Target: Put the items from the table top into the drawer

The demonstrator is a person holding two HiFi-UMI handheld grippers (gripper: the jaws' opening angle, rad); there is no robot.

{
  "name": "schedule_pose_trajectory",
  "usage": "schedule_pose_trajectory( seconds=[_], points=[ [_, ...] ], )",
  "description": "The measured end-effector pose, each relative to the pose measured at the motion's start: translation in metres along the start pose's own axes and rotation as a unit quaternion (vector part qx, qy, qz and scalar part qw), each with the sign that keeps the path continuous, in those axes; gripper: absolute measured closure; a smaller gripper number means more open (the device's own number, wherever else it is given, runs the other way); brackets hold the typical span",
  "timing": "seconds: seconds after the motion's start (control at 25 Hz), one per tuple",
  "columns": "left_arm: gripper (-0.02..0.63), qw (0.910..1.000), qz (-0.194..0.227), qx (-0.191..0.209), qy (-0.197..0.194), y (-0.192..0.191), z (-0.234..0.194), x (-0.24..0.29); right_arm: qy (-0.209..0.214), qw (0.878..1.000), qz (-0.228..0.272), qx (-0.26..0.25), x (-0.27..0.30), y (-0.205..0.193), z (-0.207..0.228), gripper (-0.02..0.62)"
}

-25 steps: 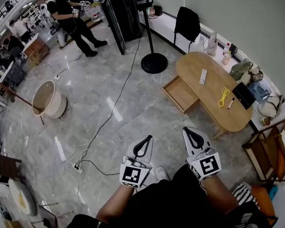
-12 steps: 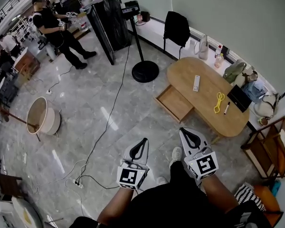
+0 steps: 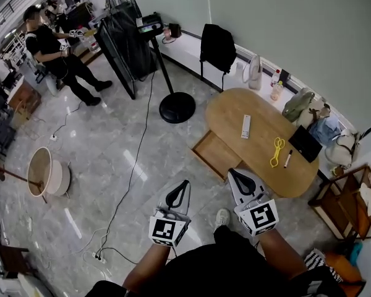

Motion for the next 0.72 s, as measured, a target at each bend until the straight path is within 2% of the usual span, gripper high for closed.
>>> schedule_pose_trajectory(
  seconds=[0.36,0.56,0.72],
  points=[
    [0.588,1.0000,-0.002,0.005,-0.004,0.020,0.006,0.095,-0.009,1.000,-0.005,0.017,0.026,-0.007,0.089,0.598],
    [0.588,0.9994,0.002,-0.033,-0.010,0.023,-0.002,0.130,-0.011,1.000,-0.006,0.027,0.046,-0.012,0.118,0.598],
    [0.588,0.9988,0.005,-0.046,-0.014,0.020,-0.022,0.169,-0.015,1.000,-0.004,0.016,0.078,-0.007,0.144,0.598]
  ],
)
Point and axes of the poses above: the fingertips, and each gripper's own axes: x forward along the fingers, z to its right, y out of its top, the point moved 8 cm from there along -x, backward along the fingers, and after that the axes turned 14 degrees about y, right-handed, at the moved point
